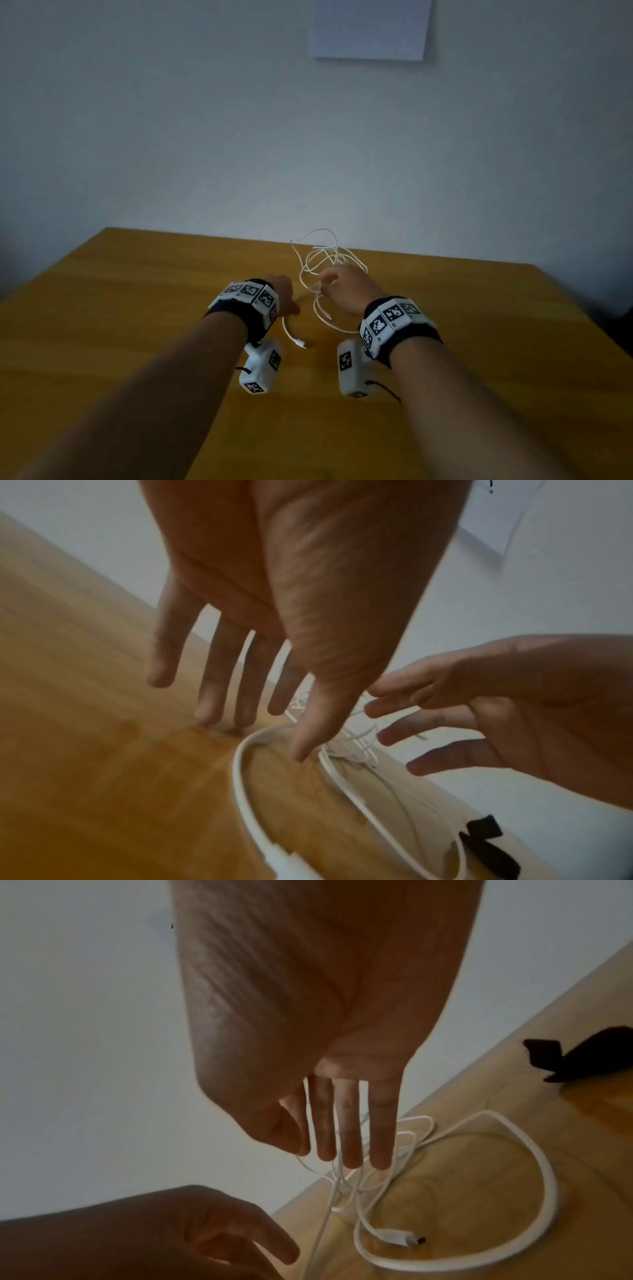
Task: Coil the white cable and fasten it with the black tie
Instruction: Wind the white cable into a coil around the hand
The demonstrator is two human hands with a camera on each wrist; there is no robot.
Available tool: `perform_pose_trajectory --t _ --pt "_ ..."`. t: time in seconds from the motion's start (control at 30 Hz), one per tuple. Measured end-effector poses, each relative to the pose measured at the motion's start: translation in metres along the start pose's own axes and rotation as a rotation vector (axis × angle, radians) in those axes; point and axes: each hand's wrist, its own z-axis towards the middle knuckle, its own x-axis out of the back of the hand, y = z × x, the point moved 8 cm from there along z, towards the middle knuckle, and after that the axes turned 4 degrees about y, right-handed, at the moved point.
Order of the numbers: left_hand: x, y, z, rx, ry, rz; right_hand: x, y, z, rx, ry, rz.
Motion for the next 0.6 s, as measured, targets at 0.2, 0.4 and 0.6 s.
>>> perform_pose_trajectory --t 0.2,0.4,0.6 --pt "-0.017 -0.004 0.009 0.040 -0.035 -0.017 -0.016 0.008 0.003 -0.015 -0.071 -0.021" --pt "-0.013 -0.005 -0.002 0.040 -0.069 -0.045 -0.021 0.008 -0.005 0.011 -0.074 -0.004" --pt "0.005 -0.006 -0.019 0.065 -0.140 -0.646 -0.008 -0.002 -0.010 0.064 -0.060 -0.011"
